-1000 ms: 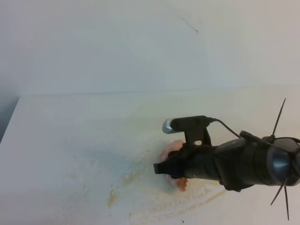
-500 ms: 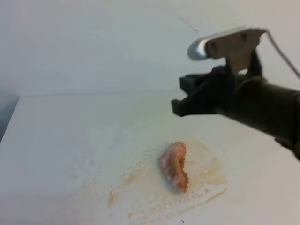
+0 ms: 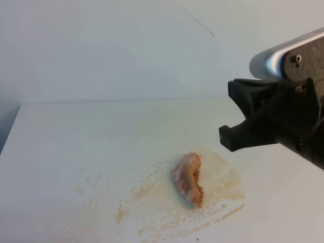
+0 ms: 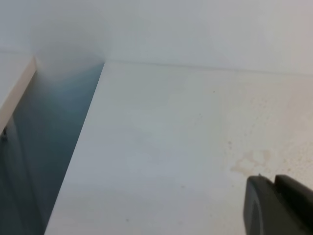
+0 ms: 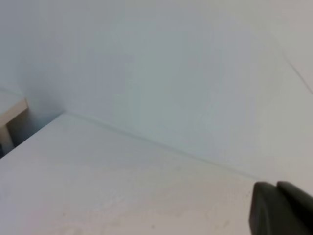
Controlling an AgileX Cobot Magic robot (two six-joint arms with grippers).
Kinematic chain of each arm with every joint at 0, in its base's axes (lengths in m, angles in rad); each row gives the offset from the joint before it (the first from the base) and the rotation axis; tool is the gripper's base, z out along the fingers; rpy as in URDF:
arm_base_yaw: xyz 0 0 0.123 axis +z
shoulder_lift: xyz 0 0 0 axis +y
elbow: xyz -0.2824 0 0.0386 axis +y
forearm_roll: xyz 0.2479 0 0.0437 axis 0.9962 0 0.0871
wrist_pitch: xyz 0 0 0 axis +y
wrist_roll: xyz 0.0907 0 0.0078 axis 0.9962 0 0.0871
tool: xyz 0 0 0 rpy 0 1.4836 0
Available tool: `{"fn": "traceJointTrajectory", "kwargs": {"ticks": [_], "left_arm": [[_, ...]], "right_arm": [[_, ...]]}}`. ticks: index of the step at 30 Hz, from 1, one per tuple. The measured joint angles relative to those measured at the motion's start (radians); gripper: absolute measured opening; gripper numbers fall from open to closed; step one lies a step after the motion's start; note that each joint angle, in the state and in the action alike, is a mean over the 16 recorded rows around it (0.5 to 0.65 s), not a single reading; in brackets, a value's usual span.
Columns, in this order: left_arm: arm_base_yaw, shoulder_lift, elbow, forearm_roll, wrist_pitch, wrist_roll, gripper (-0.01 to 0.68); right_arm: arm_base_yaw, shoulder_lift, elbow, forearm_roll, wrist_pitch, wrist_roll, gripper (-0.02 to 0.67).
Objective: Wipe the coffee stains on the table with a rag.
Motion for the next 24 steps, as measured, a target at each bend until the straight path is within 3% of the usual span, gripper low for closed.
{"fn": "traceJointTrajectory", "kwargs": {"ticks": [10,16,24], "left_arm": [[0.0,0.0,0.0,0.0,0.0,0.0,0.0],[0.0,0.0,0.0,0.0,0.0,0.0,0.0],[0.0,0.0,0.0,0.0,0.0,0.0,0.0]], "right_arm": [[0.024,-0.036,0.027,0.004,0.023,0.133,0.001],[0.016,-0.116,0.028,0.004,0.086,0.132,0.0],[-0.12,-0.331,0.061,0.004,0.199,0.029,0.0]]}}
